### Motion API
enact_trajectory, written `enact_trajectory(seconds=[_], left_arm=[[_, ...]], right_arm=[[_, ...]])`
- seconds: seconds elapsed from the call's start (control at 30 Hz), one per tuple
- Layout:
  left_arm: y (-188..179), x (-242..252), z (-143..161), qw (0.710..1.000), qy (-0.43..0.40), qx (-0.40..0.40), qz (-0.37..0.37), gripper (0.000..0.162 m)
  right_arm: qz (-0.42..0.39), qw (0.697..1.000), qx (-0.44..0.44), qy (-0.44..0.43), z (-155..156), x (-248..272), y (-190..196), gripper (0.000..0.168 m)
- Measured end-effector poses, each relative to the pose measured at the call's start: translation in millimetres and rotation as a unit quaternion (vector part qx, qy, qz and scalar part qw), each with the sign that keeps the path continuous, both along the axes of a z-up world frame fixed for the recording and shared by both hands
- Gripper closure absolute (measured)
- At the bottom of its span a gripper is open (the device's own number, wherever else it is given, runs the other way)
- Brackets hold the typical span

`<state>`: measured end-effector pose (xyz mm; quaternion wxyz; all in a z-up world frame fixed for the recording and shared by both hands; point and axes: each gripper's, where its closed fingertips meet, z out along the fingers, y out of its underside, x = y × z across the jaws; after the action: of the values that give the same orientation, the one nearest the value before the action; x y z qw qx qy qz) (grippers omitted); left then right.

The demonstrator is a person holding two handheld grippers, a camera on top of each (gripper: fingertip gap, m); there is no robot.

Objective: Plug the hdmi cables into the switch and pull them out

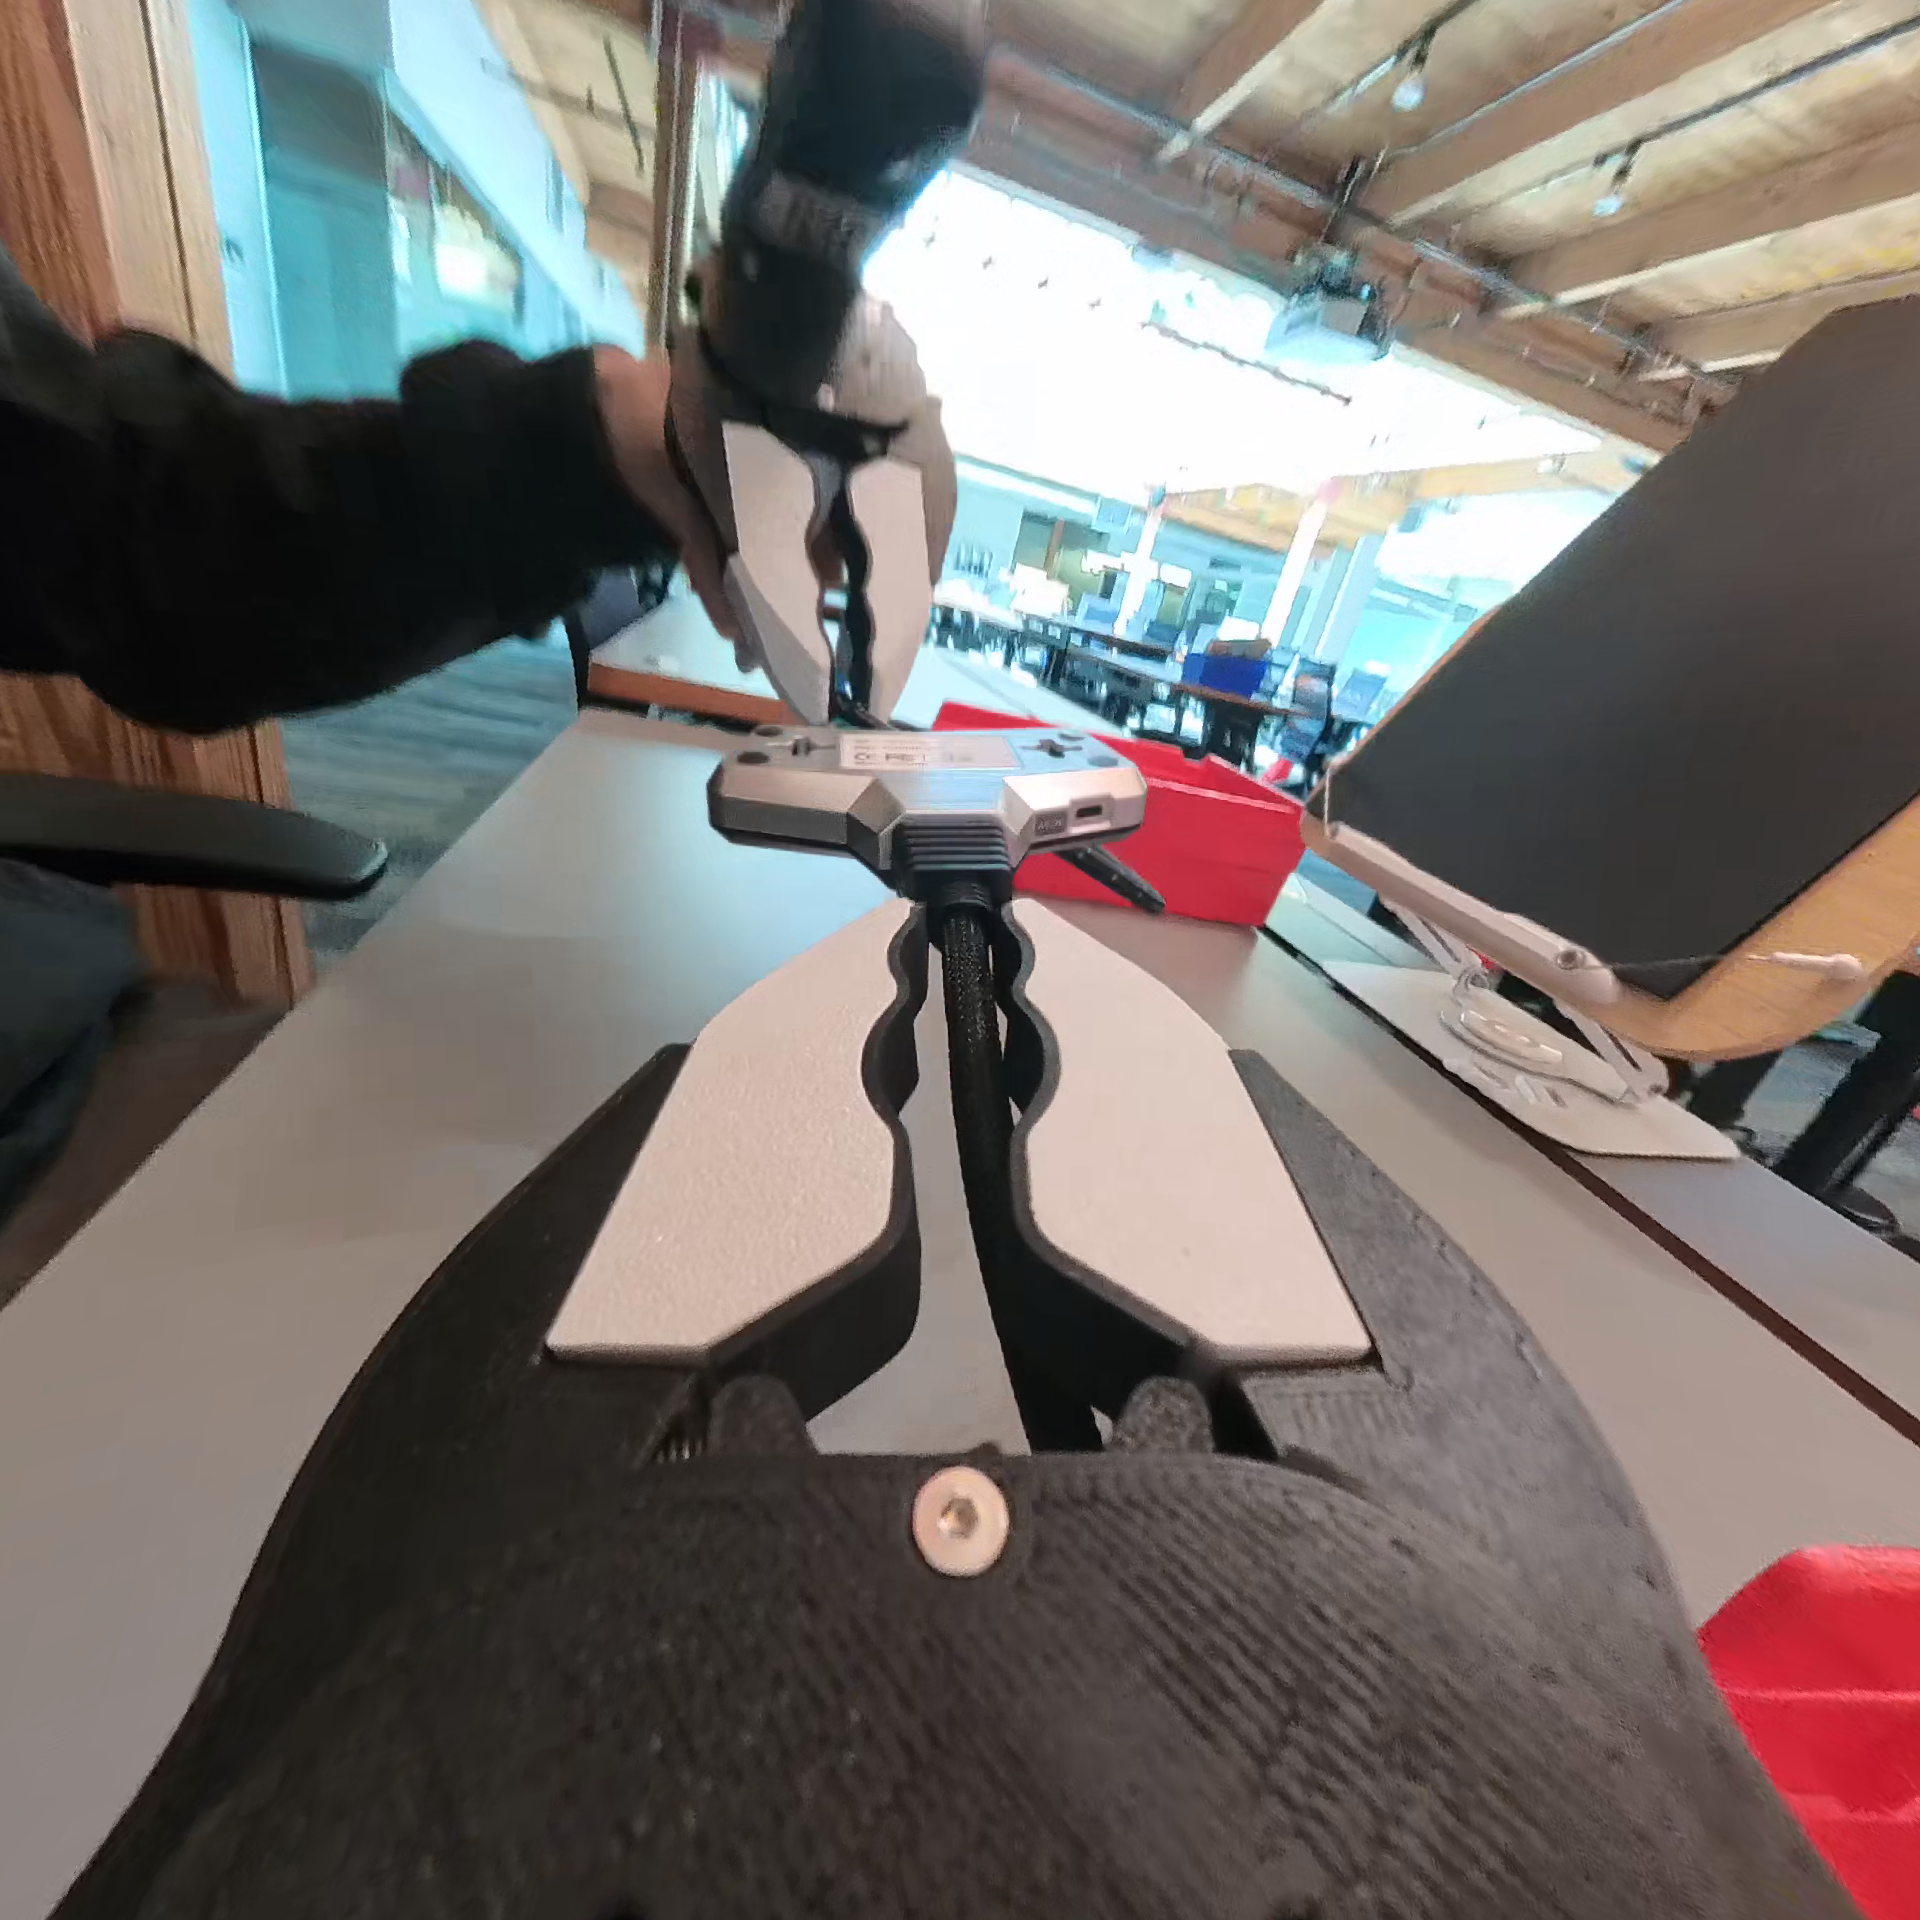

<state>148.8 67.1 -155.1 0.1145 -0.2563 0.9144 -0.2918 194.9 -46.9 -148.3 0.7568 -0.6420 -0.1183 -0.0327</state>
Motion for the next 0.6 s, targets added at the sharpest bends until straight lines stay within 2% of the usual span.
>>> enact_trajectory(seconds=[0.1,0.23,0.4,0.5,0.6], left_arm=[[-3.9,1.8,9.2,0.995,-0.048,-0.087,-0.023,0.152],[-8.9,-1.1,12.2,0.987,-0.082,-0.133,-0.039,0.148],[-7.4,2.3,9.3,0.984,-0.142,-0.093,-0.053,0.136],[-8.0,1.9,7.6,0.984,-0.148,-0.085,-0.056,0.149],[-9.2,0.8,9.6,0.983,-0.137,-0.108,-0.05,0.15]], right_arm=[[0.007,1.0,0.02,0.015,4.1,0.6,-1.8,0.157],[0.019,0.999,0.037,0.03,6.8,0.2,-4.9,0.157],[0.025,0.998,0.037,0.033,6.9,-0.5,-5.9,0.157],[0.028,0.998,0.039,0.036,6.2,-0.2,-6.7,0.157],[0.032,0.998,0.046,0.039,7.7,-1.0,-7.2,0.156]])
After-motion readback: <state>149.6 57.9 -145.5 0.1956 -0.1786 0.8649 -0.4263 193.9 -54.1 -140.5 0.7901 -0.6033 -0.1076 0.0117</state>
